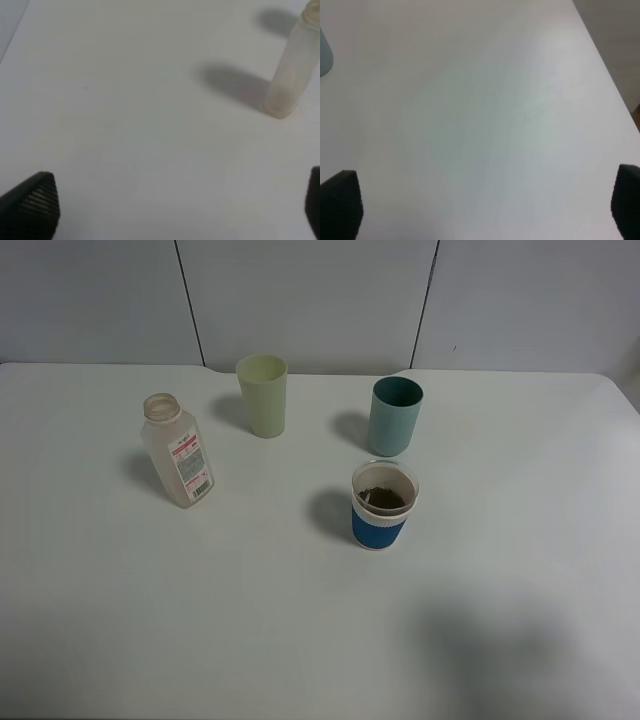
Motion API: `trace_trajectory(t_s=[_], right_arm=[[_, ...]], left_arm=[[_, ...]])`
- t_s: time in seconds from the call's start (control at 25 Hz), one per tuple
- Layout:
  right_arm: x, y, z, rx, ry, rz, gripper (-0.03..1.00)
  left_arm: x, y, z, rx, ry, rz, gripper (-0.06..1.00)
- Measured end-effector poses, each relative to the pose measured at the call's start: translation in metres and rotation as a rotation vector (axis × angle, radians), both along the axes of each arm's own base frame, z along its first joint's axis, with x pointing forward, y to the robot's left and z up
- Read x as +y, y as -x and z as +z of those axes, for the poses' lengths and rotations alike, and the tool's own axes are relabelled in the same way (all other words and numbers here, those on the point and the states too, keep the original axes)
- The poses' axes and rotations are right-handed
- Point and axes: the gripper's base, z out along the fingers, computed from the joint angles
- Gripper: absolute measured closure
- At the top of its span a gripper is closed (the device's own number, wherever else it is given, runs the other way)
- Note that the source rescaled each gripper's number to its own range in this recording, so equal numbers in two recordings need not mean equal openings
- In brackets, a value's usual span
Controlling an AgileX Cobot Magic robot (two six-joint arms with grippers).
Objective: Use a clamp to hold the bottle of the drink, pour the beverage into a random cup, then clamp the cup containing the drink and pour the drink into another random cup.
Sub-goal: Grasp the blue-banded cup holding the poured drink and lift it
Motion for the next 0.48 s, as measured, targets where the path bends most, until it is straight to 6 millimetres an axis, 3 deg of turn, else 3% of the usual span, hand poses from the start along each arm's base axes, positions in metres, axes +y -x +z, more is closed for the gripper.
trace_trajectory(t_s=[0.48], right_arm=[[0.0,0.0,0.0,0.0,0.0,0.0,-0.03]], left_arm=[[0.0,0.0,0.0,0.0,0.0,0.0,-0.06]])
